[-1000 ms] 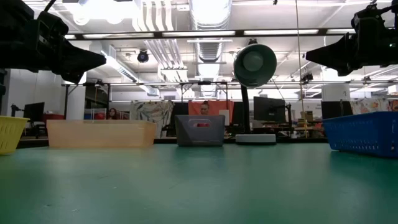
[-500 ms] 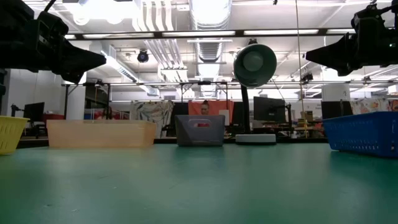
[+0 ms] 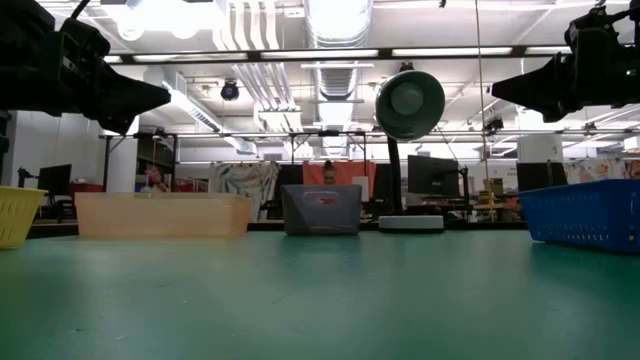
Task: Sort crayons
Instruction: Return to Home Position
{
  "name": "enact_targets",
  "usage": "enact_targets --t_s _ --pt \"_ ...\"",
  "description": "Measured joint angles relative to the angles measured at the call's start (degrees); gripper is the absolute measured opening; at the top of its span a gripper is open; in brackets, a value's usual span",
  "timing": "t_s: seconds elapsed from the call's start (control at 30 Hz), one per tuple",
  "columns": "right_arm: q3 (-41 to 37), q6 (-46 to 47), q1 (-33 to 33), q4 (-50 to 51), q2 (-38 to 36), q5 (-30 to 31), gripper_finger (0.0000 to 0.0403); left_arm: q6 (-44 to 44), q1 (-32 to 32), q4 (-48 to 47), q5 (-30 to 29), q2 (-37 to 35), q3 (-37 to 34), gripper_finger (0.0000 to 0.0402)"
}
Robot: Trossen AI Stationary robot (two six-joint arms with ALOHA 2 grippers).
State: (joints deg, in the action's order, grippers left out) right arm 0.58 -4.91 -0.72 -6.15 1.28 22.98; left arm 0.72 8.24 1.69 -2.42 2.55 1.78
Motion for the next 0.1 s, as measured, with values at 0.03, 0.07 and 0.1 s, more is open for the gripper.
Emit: enact_targets --t_s 0.03,0.07,0.1 --pt "0.00 0.00 0.00 0.01 0.00 0.01 0.0068 0.01 -0.01 0.00 0.00 0.00 0.00 0.0039" --pt "0.00 0.00 0.00 0.02 0.00 0.00 0.0068 0.01 0.01 0.00 0.00 0.00 0.00 0.0039" --pt "0.00 0.00 0.00 0.00 0.00 0.00 0.0068 0.01 0.00 0.00 0.00 0.00 0.00 0.0039"
